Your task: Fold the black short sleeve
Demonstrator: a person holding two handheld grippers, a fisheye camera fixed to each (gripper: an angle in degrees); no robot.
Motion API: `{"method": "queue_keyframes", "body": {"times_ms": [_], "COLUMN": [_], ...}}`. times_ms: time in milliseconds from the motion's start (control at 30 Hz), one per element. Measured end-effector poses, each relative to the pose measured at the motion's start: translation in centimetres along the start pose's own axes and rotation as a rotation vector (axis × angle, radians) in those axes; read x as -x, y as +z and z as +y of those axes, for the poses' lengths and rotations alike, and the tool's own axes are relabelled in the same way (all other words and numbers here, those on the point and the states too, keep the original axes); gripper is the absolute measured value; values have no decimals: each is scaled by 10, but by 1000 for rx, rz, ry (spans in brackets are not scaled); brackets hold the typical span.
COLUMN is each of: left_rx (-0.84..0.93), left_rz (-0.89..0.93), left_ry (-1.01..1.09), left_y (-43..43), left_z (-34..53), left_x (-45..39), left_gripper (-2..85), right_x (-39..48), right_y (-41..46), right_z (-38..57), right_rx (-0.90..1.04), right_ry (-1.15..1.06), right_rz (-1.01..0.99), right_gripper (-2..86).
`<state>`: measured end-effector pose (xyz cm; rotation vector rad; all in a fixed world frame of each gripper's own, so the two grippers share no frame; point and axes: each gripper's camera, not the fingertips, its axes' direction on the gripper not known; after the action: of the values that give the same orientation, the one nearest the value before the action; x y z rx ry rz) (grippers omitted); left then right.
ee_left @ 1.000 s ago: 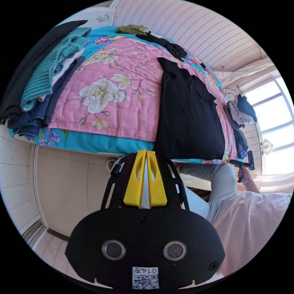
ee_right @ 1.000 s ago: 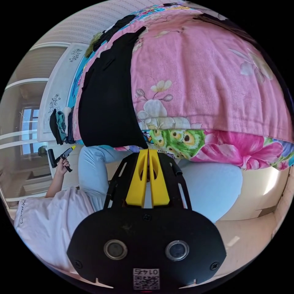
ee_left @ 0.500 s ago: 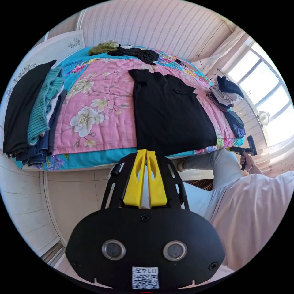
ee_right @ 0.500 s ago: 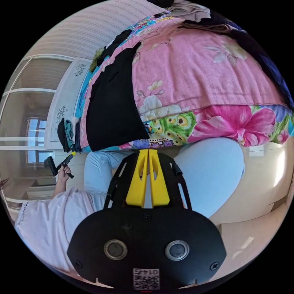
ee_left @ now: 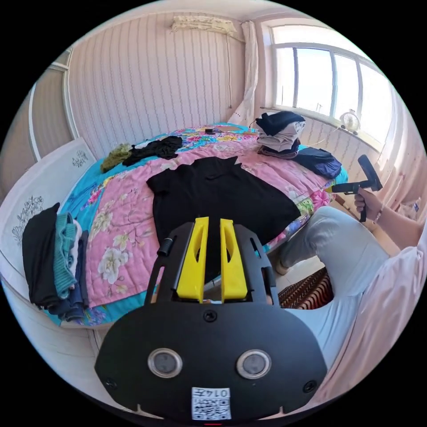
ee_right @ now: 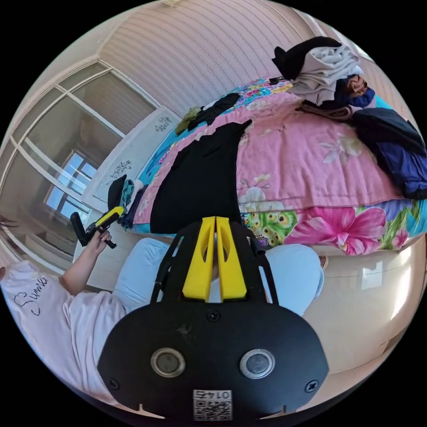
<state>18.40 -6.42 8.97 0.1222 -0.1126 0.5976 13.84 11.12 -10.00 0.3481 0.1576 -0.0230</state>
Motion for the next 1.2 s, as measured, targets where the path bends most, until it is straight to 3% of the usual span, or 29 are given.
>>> {"method": "queue_keyframes", "body": {"times_ms": [233, 500, 667, 867, 1200], "left_rx": [23, 35, 133, 210, 314], "left_rz": [105, 251, 300, 343, 444], "left_ry": [119, 158, 183, 225, 361], "left_y": [83, 246, 328, 401, 518], "left_z": [-72, -211, -272, -342, -444], "left_x": [-18, 18, 29, 19, -25], "left_gripper": [29, -6, -5, -3, 22], "right_x": [-9, -56, -99, -125, -114], "right_y": [38, 116, 188, 219, 212], "right_z": [-66, -187, -263, -291, -282], "right_rx": [32, 42, 37, 31, 25], "right_ry": [-49, -25, 130, 287, 369], "right_rz": [12, 7, -12, -90, -72], "right_gripper": [13, 39, 71, 21, 0]}}
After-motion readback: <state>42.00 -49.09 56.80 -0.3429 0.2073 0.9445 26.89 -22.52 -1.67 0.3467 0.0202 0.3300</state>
